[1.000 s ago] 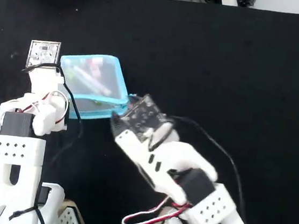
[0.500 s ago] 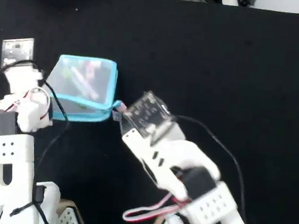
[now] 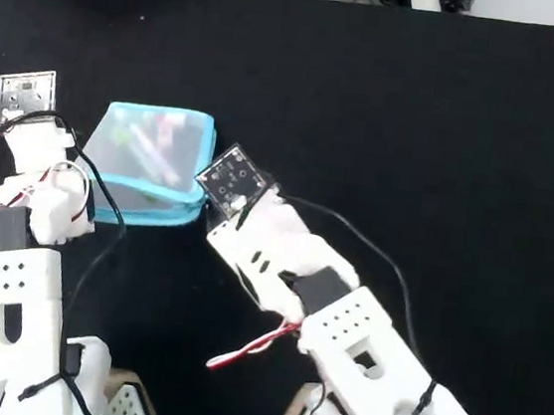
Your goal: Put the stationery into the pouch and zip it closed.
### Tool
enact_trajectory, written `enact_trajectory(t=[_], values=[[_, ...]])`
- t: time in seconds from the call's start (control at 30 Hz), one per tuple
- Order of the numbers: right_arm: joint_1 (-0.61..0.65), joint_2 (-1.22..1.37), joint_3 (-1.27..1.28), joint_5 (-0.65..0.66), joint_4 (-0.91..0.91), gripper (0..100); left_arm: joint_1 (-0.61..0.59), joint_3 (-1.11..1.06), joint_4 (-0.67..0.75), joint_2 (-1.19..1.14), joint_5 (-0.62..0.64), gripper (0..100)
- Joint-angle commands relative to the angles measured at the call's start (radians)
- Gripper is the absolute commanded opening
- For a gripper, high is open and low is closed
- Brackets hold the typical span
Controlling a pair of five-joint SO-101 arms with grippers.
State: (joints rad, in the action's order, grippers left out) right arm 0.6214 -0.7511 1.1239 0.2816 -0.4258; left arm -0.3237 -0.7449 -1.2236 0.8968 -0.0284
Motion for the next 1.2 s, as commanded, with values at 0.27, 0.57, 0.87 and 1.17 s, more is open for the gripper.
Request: enact_trajectory(t=[0.27, 0.57, 0.87, 1.17], values=[[-0.012, 0.005, 0.13, 0.06, 0.292, 24.4, -0.025, 0.048, 0.002, 0.006, -0.002, 3], [-0.012, 0.007, 0.168, 0.038, 0.358, 24.5, -0.025, 0.048, 0.002, 0.006, -0.002, 3], [-0.012, 0.173, 0.09, -0.021, 0.359, 28.9, -0.027, 0.047, 0.0, 0.006, -0.002, 3], [-0.014, 0.236, 0.016, -0.029, 0.359, 28.1, -0.025, 0.047, 0.0, 0.006, -0.002, 3]])
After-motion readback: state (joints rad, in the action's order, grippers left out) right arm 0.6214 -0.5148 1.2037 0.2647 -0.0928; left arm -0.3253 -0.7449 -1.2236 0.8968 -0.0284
